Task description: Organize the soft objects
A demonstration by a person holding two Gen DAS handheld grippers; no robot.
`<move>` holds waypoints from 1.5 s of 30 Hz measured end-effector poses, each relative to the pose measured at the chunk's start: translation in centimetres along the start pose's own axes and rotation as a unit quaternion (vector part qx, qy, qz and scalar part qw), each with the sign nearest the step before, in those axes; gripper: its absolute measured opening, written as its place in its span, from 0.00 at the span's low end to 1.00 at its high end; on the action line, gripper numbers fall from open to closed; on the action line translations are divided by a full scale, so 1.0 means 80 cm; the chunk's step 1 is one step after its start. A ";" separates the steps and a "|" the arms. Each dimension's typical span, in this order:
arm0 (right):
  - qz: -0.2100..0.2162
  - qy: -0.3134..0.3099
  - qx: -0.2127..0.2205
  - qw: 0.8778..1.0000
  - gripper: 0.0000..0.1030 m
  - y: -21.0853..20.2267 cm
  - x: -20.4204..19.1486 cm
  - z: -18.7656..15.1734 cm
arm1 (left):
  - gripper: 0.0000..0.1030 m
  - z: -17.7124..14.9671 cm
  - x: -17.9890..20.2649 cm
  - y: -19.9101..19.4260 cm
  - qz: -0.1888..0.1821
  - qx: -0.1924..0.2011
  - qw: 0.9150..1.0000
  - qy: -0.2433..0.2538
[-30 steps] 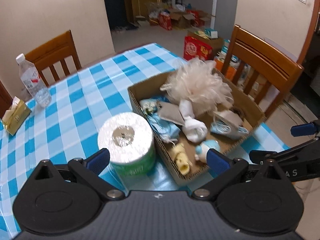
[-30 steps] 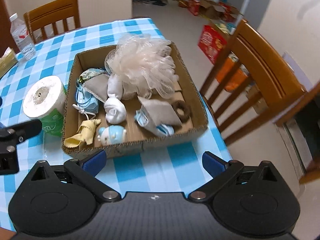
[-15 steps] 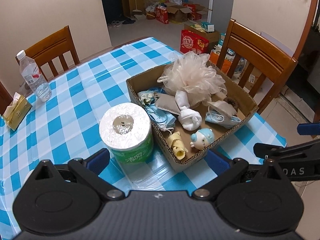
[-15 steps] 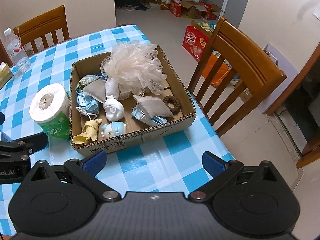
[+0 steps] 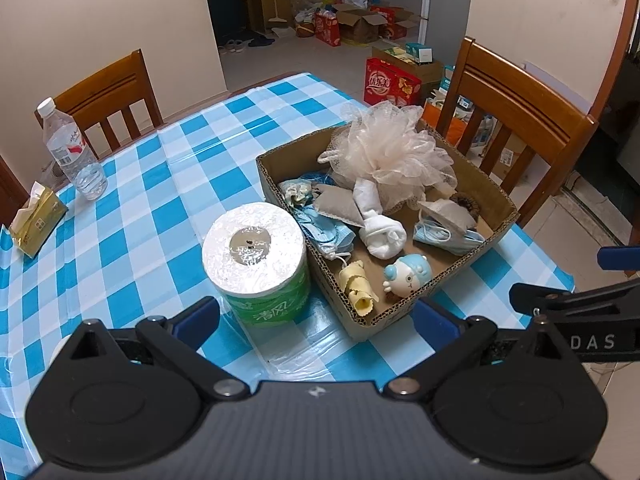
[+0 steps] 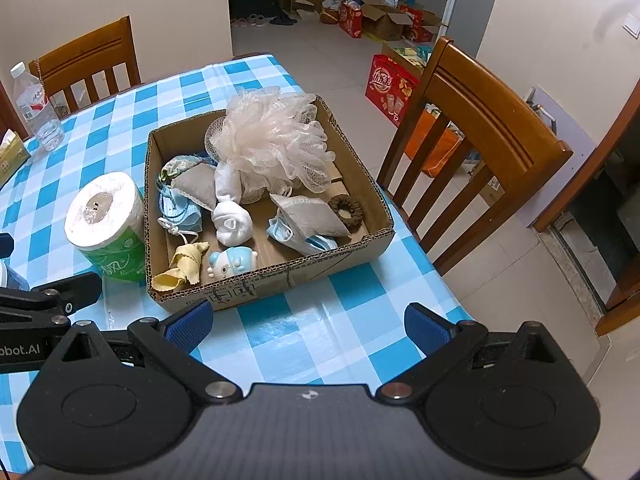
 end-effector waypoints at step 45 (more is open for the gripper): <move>0.003 0.006 0.004 1.000 1.00 -0.003 0.003 0.003 | 0.99 0.002 -0.003 0.000 0.008 -0.002 1.000 -0.002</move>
Point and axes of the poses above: each gripper's, at about its wrist camera, not at the fingertips, and y roughly the way its jaws point, x to its right, z to its top, the point moved 7 cm from there along y, roughly the way its jaws point, and after that the axes turned 10 degrees about y, right-handed, at the moved point
